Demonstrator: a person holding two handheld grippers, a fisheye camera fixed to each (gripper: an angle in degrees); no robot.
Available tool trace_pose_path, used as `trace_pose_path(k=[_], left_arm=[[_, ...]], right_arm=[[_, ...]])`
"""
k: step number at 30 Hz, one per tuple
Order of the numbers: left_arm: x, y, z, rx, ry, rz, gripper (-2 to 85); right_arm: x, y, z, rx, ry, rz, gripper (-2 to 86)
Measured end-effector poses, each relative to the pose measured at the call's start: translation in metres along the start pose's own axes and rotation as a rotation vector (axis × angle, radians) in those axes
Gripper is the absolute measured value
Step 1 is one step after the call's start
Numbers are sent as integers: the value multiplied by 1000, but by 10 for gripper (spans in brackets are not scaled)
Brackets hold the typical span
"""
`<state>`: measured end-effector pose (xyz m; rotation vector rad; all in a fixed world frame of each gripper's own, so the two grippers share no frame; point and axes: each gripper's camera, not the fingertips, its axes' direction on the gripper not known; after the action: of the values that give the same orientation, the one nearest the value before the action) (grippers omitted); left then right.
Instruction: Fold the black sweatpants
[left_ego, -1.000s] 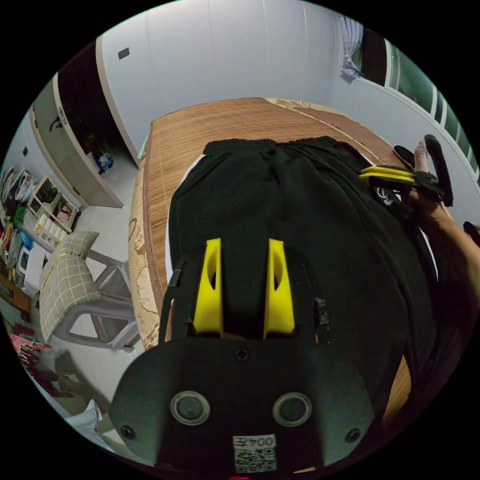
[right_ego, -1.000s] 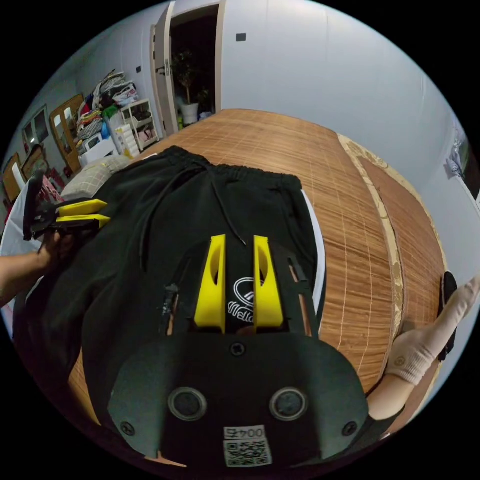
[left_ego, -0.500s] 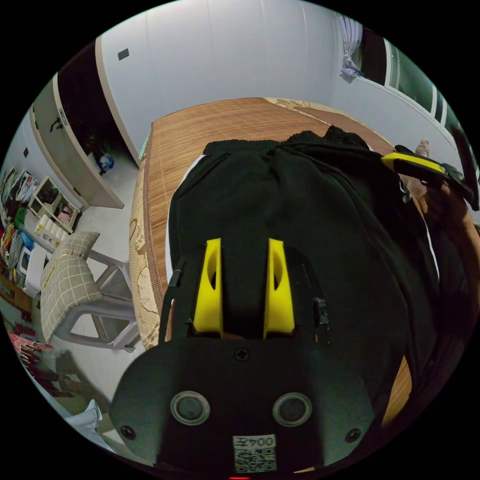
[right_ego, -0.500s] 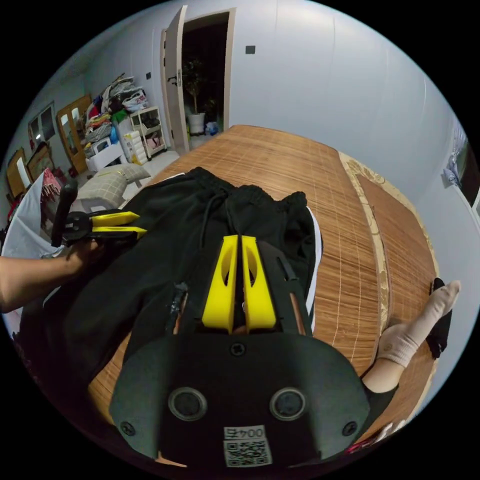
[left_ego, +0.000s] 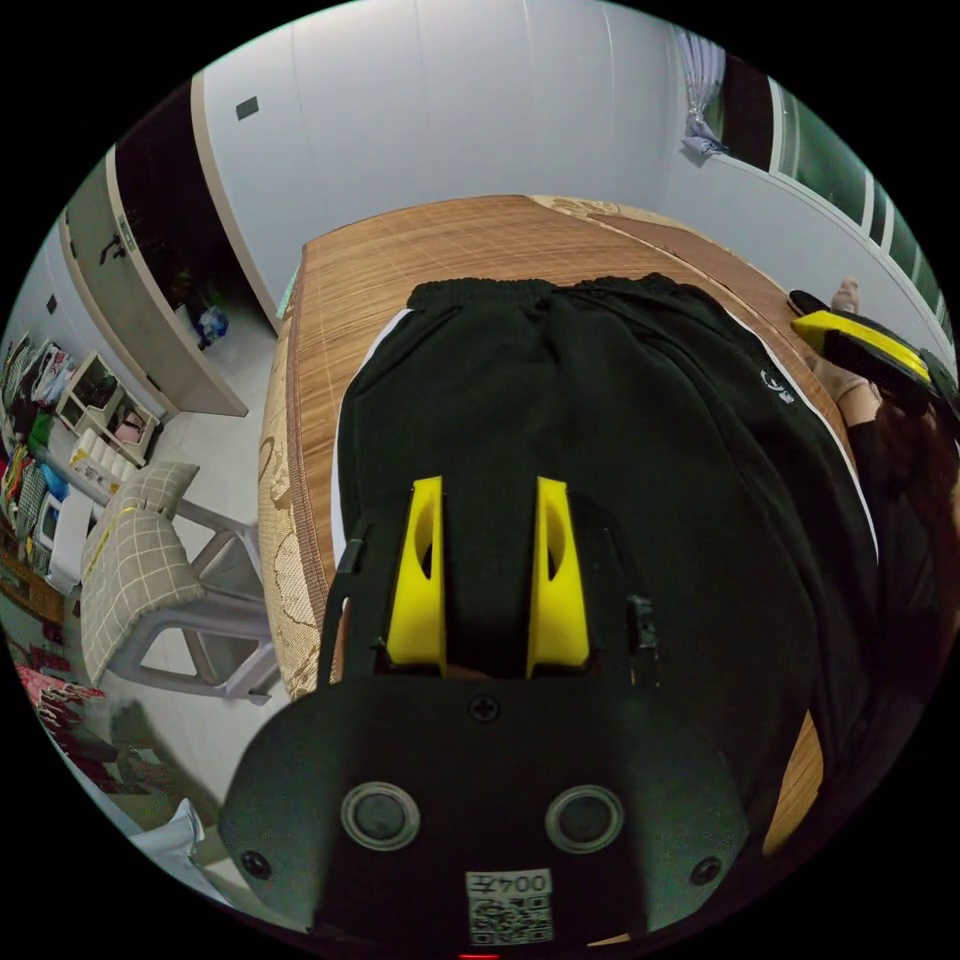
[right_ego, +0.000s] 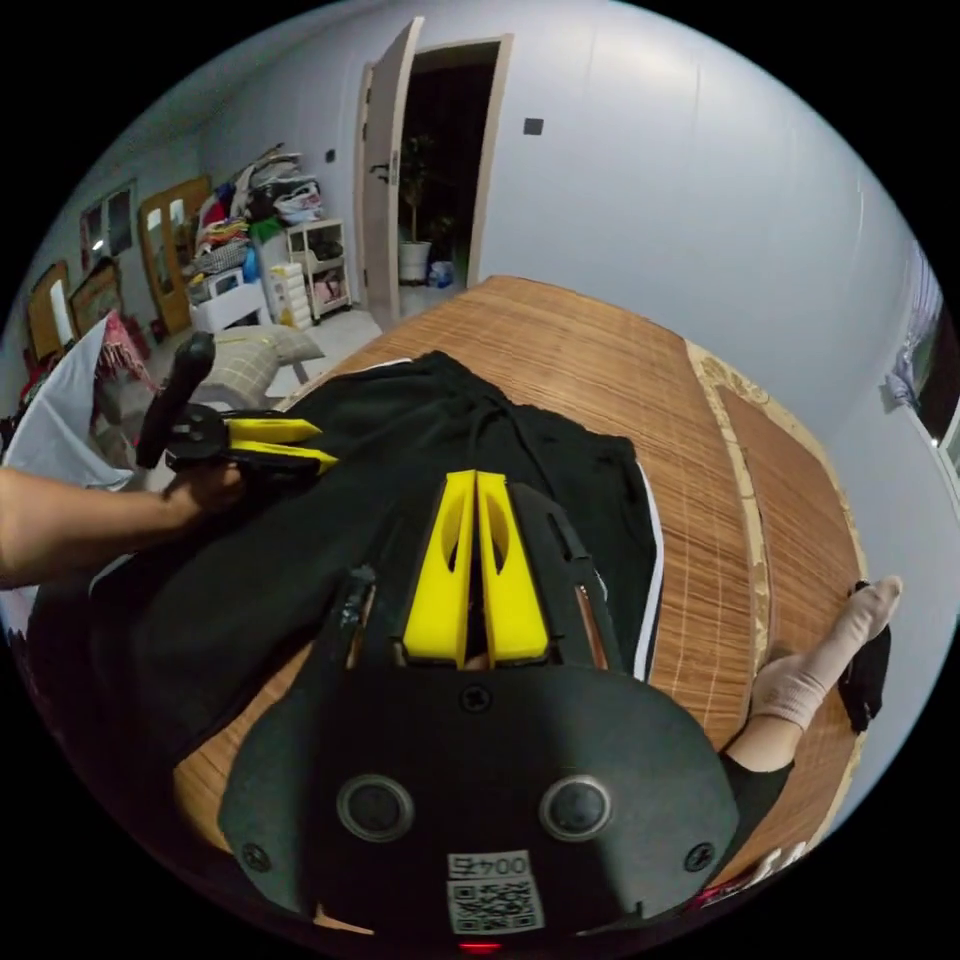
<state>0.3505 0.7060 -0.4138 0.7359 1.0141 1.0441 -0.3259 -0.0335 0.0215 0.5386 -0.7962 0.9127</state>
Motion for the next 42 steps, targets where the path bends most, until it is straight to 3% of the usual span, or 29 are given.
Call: trace_pose_path(k=[4,11,22,29,35,38,42], left_arm=[[-1,1,0,0,1,-1,124],[-3,3,1,1,1,-1,124],[-5,0,4,1,2,-2,125],[-6,-4,7,1,2,-1,125],[-8,-9,10,2,5,-3,125],[-8,-12,12,2,5,-4,125],[-9,-16,14,3,7,-5,124]], right_arm=[[8,1,21,-16,134,19,14],[64,4,78,-150,60,79,92],[68,1,109,-227,2,-20,27],[61,-10,62,-143,3,-19,4],[14,-18,21,-54,-318,-18,16],[-19,-10,37,-134,-492,-95,70],[-10,1,53,-112,-280,-70,79]])
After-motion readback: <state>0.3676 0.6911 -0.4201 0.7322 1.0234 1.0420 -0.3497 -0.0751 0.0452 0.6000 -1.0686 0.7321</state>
